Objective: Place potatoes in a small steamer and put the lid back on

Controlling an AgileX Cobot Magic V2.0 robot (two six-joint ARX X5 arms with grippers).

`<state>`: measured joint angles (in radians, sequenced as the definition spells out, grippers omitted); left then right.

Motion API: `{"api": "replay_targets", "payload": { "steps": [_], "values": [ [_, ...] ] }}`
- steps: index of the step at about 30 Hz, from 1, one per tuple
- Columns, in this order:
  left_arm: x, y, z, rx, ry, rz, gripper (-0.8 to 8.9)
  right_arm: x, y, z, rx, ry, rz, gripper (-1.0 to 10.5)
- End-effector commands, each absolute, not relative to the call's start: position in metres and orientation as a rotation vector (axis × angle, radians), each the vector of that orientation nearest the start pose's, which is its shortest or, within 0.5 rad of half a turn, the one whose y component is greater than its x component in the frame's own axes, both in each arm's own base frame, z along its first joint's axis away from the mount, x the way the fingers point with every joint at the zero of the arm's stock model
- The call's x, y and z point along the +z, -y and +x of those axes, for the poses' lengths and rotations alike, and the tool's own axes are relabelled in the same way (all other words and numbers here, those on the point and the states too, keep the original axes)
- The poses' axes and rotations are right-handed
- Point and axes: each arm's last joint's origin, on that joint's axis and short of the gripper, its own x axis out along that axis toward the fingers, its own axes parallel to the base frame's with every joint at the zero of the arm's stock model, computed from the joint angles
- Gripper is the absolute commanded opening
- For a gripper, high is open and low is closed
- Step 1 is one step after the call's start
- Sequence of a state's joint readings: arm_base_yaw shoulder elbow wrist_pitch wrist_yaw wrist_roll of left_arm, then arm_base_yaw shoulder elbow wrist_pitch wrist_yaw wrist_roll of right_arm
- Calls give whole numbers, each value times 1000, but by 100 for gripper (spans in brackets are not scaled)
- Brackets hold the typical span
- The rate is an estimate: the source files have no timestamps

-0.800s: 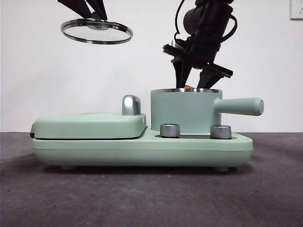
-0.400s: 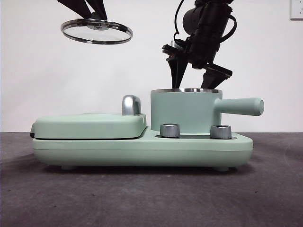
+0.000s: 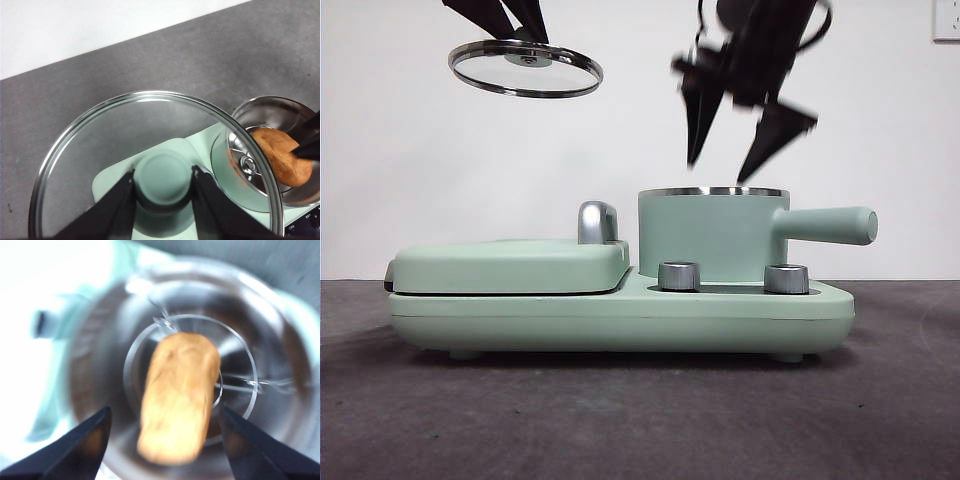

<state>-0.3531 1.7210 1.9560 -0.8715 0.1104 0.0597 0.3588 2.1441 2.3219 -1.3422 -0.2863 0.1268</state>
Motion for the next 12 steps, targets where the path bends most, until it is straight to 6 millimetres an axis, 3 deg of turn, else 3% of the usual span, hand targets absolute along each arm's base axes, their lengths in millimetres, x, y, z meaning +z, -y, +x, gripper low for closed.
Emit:
{"api": "replay_targets", "payload": {
  "steps": [1,7,12],
  "values": [
    [436,133,335,-489,-557,135,24,375,-152,375,515,-1184,52,336],
    [436,142,330,-518,-564,145,24,428,-134,318,555,-1058,37,336],
    [436,153,325,-550,-563,155,24,447,-113,263,562,-1012,1,335]
  ]
}}
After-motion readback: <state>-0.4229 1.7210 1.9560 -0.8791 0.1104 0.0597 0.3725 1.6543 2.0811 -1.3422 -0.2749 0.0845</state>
